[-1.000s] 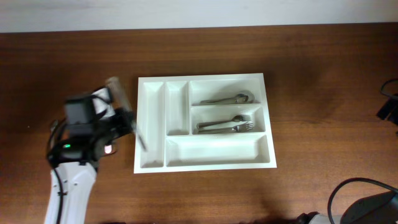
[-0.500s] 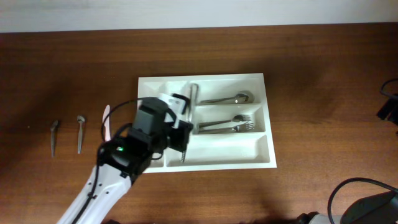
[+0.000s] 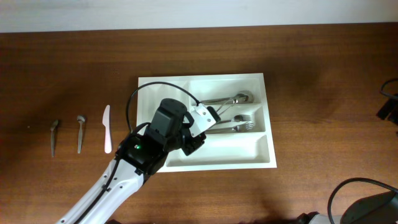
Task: Pack container
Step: 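Lift the tongs with the left gripper and carry them over the tray's bottom compartment, then lower the tongs into the bottom compartment and open the left gripper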
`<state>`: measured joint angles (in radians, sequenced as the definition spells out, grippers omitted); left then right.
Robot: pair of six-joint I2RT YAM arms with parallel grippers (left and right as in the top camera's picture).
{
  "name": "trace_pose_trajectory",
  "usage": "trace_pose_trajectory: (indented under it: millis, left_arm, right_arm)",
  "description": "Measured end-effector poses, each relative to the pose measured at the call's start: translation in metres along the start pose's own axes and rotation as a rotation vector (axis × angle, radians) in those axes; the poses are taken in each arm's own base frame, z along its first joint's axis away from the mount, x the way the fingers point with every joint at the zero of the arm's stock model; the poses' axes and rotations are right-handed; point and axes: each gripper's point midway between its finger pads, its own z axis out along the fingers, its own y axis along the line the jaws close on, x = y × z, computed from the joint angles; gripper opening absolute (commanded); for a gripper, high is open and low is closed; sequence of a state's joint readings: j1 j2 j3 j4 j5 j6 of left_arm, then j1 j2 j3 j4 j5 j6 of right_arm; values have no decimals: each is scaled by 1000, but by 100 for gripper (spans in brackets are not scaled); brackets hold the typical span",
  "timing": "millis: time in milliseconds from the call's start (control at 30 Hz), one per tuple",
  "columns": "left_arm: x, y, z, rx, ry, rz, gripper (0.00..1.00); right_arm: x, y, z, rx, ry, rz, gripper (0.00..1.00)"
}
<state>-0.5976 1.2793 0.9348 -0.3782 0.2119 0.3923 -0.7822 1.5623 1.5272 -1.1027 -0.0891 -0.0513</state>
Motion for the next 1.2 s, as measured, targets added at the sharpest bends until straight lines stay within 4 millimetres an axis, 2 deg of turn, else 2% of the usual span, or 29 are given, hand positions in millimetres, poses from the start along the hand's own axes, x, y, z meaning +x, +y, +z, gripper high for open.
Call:
trace_pose_trajectory:
  millis: [167, 533, 667, 800, 933, 1200]
  left_arm:
    - [6, 0, 8, 10, 22, 98, 2]
    - [37, -8, 37, 77, 132, 245, 2]
    - [39, -24, 41, 115, 146, 293, 2]
    - [38, -57, 43, 187, 152, 407, 2]
    - [43, -77, 47, 221, 180, 483, 2]
    - [75, -80, 68, 243, 301, 502, 2]
  right_arm:
    - [0, 0, 0, 0, 0, -1, 99]
    - [0, 0, 0, 0, 0, 0, 99]
    - [0, 0, 0, 0, 0, 0, 99]
    - [0, 0, 0, 0, 0, -1, 99]
    - [0, 0, 0, 0, 0, 0, 99]
    - [0, 0, 0, 0, 0, 0, 99]
